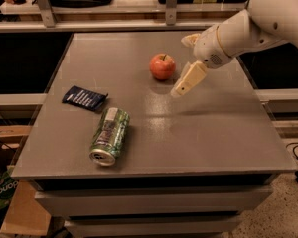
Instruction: Pick apple
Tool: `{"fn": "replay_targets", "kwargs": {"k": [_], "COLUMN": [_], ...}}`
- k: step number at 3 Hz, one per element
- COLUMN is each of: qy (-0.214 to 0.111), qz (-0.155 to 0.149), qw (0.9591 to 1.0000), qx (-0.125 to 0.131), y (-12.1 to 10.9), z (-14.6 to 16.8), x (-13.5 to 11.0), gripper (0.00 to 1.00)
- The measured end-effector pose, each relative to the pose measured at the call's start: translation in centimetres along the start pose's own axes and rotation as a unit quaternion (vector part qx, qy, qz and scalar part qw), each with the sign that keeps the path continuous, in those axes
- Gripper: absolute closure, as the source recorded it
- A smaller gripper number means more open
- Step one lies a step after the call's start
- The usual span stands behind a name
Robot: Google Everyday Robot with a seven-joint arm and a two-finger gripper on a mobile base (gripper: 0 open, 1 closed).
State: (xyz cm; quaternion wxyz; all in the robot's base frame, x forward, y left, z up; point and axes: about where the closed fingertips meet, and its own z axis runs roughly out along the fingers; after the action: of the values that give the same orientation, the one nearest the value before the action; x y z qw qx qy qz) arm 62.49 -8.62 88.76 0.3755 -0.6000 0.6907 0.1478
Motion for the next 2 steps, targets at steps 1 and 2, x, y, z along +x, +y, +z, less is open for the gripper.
{"fn": "replay_targets", "kwargs": {"k": [1, 2], "qy": [-0.003, -0.008], "qz": [0.007, 0.014], "qw": [1.0000, 0.9998], "qx": [-0.002, -0.007], "y": [-0.78, -1.43], "z": [1.14, 2.08], "x": [0.62, 1.02], "gripper": [0.00, 0.00]}}
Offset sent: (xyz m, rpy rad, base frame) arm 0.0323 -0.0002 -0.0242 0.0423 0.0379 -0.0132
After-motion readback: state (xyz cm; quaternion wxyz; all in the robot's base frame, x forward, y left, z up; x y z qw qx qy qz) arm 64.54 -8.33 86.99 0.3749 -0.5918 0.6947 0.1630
